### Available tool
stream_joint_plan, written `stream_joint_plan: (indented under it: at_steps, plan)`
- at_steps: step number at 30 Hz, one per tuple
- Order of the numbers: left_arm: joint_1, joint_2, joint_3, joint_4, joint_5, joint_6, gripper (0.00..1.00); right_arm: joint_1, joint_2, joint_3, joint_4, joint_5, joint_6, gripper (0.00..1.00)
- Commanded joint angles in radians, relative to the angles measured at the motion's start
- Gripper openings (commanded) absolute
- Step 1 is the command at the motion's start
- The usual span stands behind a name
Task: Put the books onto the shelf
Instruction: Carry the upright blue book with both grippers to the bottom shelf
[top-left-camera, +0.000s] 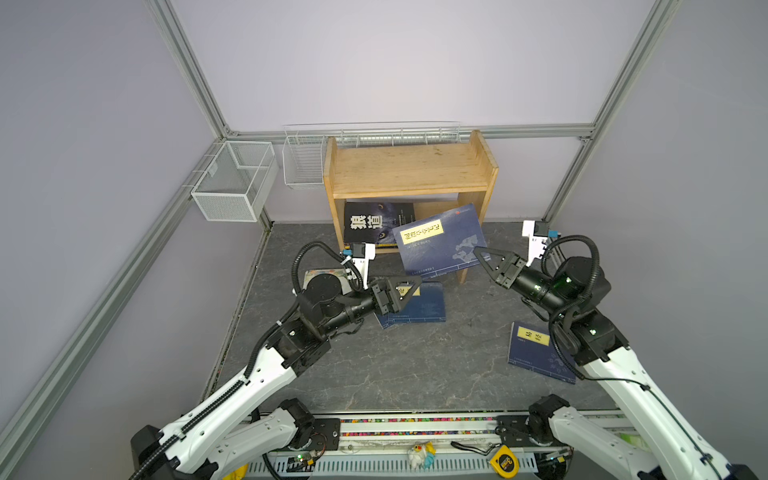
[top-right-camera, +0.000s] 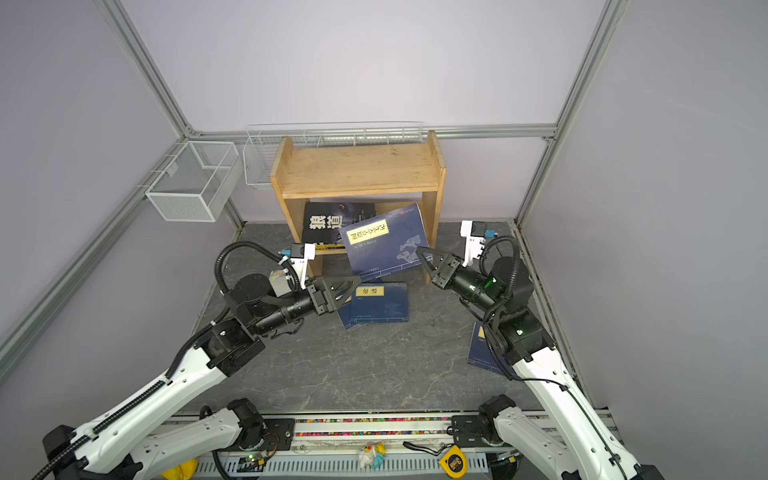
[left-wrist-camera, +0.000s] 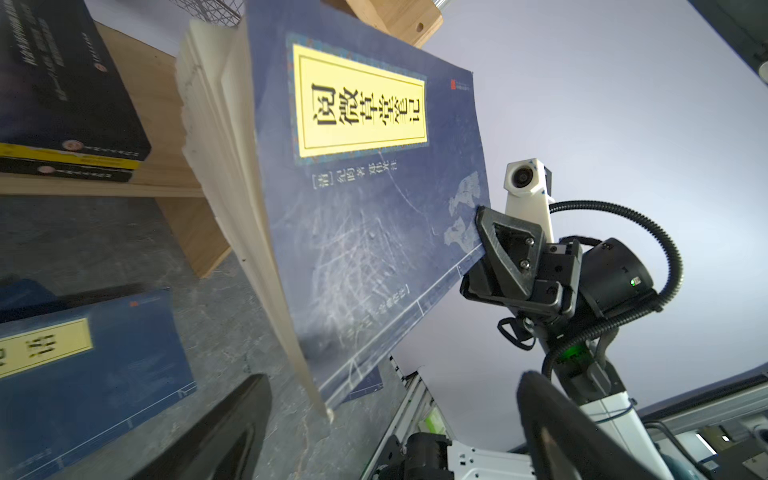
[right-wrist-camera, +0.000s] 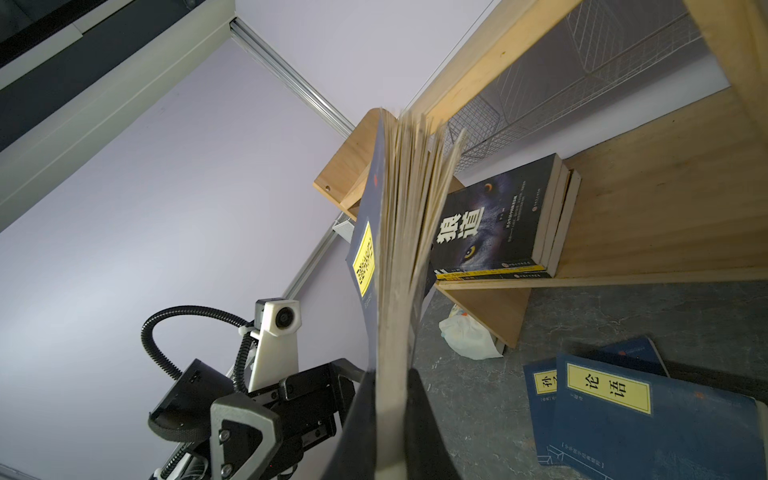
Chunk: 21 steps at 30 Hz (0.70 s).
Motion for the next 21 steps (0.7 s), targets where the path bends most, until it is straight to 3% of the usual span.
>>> stream_joint_plan:
  at_steps: [1,7,14,17,21]
  plan:
    - [0.002,0.037,0.022,0.112,0.037,-0.054,0.89,-0.002,-0.013,0.010,0.131,-0.004,0.009,0.08]
    - [0.002,0.058,0.059,0.033,-0.035,-0.019,0.83,-0.003,-0.049,0.018,0.124,-0.007,-0.016,0.08]
    - [0.002,0.107,0.066,0.250,0.073,-0.060,0.62,-0.003,-0.013,-0.017,0.260,-0.077,0.059,0.08]
    - [0.002,0.118,0.061,0.348,0.100,-0.084,0.48,-0.002,0.002,-0.038,0.315,-0.092,0.095,0.08]
    - [0.002,0.107,0.058,0.386,0.093,-0.086,0.20,-0.001,0.004,-0.046,0.322,-0.092,0.099,0.09]
